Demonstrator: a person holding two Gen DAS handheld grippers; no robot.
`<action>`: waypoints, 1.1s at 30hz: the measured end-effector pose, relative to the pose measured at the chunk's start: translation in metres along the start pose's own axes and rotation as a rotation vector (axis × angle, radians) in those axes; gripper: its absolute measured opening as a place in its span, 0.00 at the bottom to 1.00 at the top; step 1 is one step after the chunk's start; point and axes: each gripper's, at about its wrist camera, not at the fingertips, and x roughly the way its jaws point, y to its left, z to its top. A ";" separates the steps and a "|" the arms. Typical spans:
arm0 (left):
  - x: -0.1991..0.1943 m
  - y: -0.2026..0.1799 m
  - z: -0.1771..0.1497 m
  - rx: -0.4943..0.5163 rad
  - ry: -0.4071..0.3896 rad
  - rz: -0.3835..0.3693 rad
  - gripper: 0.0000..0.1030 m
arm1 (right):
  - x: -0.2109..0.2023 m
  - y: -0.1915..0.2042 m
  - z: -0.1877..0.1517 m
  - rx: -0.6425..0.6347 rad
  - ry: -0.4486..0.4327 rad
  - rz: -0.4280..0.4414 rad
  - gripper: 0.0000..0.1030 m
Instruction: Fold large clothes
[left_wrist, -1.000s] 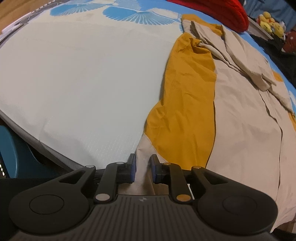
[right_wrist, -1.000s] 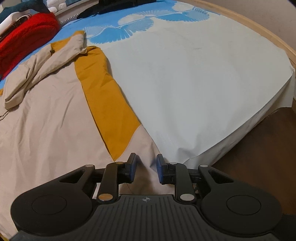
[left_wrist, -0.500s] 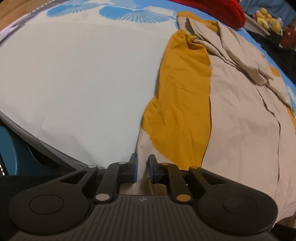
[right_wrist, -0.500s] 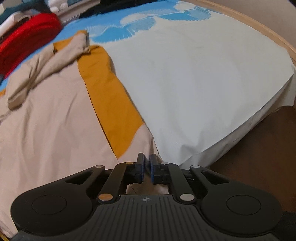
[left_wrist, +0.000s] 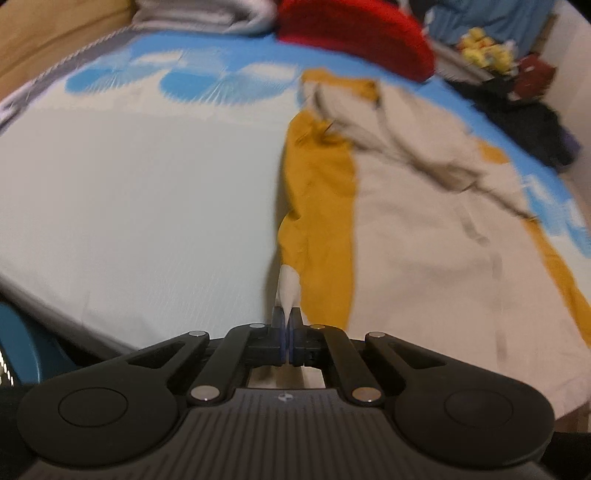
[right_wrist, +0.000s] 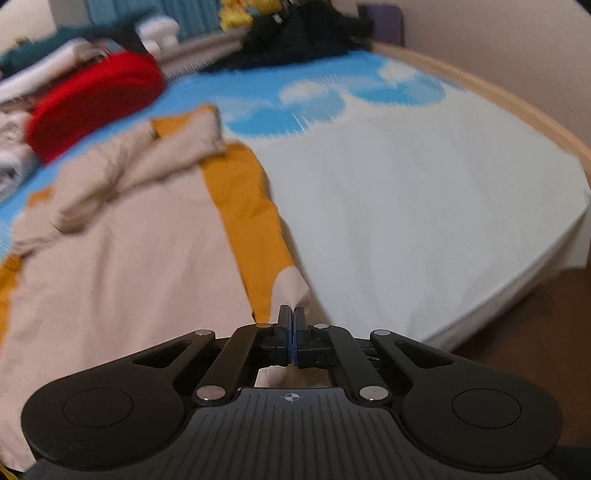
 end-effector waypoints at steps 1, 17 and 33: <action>-0.011 -0.001 0.004 0.008 -0.020 -0.022 0.00 | -0.008 0.001 0.005 0.000 -0.017 0.019 0.00; -0.181 0.028 0.027 0.002 -0.113 -0.305 0.00 | -0.173 -0.040 0.047 0.042 -0.239 0.307 0.00; -0.057 0.068 0.093 -0.197 -0.047 -0.306 0.00 | -0.123 -0.045 0.088 0.083 -0.240 0.291 0.00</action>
